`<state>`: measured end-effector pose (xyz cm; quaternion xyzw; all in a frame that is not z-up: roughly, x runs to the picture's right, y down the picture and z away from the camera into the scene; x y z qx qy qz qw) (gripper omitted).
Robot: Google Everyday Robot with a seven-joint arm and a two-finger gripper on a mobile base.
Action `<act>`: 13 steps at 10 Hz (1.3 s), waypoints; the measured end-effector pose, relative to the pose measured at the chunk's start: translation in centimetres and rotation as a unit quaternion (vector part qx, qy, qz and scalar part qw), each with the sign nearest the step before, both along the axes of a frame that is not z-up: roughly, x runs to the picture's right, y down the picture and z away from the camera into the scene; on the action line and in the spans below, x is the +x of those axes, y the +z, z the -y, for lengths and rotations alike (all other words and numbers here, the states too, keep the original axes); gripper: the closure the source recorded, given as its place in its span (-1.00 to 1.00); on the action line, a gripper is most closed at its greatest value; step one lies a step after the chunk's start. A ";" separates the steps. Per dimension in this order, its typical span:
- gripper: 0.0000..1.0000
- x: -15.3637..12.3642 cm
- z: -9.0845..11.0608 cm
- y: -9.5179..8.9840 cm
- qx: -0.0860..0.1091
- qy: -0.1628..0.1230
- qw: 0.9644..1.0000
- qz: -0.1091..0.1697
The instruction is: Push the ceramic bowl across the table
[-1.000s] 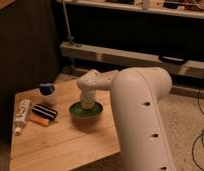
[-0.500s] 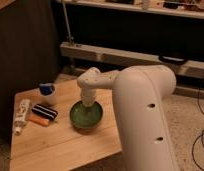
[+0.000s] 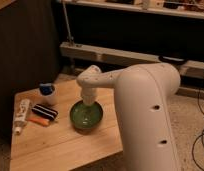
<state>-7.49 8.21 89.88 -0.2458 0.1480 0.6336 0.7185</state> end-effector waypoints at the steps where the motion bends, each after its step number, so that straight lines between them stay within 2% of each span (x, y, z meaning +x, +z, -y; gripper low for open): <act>1: 1.00 0.0 -0.1 0.1 -0.001 0.000 1.000 0.000; 6: 1.00 0.0 1.1 1.8 0.003 0.003 1.000 -0.002; 11: 1.00 -0.4 3.1 4.6 0.012 -0.003 1.000 -0.007; 13: 1.00 -0.4 4.7 6.0 0.020 -0.006 1.000 -0.008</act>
